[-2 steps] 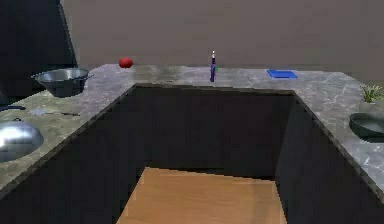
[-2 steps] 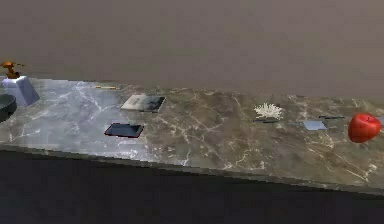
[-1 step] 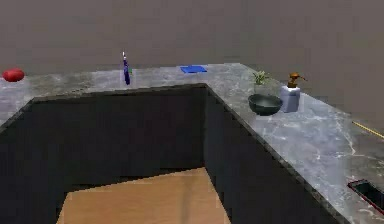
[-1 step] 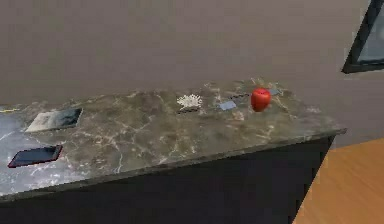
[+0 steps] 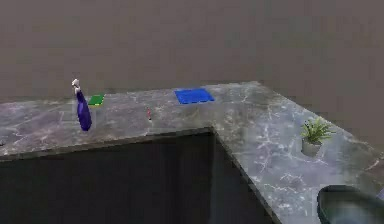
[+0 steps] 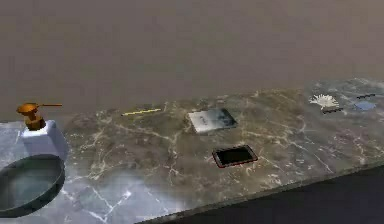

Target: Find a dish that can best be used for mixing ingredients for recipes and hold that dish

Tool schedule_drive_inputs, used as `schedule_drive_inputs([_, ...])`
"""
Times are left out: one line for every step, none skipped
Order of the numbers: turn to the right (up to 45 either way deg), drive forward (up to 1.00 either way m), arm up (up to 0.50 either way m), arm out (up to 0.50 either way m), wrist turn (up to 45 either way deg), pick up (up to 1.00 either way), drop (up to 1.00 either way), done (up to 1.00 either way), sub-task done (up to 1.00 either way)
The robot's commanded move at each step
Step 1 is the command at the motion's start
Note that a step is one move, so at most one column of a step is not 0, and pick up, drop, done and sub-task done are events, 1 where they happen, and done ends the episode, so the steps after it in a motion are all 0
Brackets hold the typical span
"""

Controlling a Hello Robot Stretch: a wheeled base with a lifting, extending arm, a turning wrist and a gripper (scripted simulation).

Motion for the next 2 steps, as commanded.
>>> schedule_drive_inputs([-36.0,0.0,0.0,0.0,0.0,0.0,0.0,0.0,0.0])
schedule_drive_inputs([0.0,0.0,0.5,0.0,0.0,0.0,0.0,0.0,0.0])
